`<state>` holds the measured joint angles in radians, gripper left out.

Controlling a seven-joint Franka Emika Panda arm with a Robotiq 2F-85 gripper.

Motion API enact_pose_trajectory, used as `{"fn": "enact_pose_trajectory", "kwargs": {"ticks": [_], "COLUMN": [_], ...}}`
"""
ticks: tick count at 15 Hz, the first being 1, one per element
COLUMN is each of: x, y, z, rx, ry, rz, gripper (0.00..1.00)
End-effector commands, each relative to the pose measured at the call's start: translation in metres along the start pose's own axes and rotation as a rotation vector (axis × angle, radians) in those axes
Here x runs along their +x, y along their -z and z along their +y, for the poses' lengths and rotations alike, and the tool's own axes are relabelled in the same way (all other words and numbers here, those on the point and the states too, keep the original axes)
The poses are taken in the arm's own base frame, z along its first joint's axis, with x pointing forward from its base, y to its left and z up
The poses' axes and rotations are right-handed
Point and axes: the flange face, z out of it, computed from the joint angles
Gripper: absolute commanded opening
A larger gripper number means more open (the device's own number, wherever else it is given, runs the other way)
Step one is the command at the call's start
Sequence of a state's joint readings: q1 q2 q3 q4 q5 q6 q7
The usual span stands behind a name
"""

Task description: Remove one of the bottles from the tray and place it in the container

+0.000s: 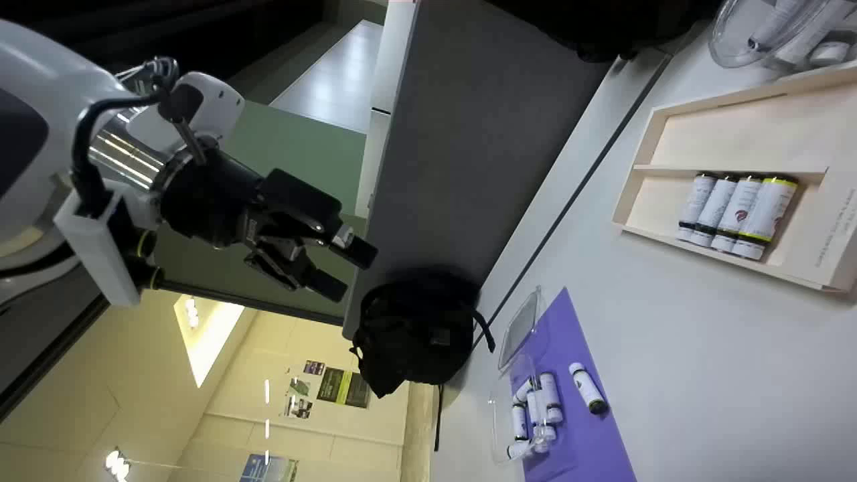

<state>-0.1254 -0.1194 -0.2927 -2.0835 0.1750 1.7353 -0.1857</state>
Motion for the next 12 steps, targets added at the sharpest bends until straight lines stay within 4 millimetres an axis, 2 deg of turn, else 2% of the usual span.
{"fn": "enact_pose_trajectory", "kwargs": {"ticks": [1,8,10,12], "x": [0.000,0.001,0.019,0.034], "y": [0.001,0.001,0.003,0.007], "z": [0.000,0.000,0.001,0.003], "rx": [0.000,0.000,0.075,0.154], "ry": [0.000,0.001,-0.136,-0.184], "rz": [0.000,0.001,0.054,0.120], "gripper": [1.00,1.00,1.00,1.00]}}
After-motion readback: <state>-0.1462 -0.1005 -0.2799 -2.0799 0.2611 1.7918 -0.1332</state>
